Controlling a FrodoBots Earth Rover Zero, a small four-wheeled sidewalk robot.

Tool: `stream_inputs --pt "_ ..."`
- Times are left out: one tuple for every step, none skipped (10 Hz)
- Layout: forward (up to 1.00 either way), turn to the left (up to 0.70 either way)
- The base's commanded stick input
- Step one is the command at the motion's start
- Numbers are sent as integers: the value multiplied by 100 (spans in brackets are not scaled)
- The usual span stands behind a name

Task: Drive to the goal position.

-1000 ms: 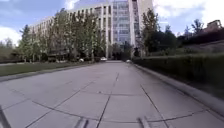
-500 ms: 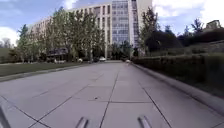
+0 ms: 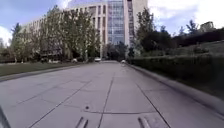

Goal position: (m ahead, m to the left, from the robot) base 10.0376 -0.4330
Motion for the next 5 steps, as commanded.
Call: stream_inputs --pt "70 0" --pt "70 0" --pt "70 0" --pt "70 0" --pt "70 0"
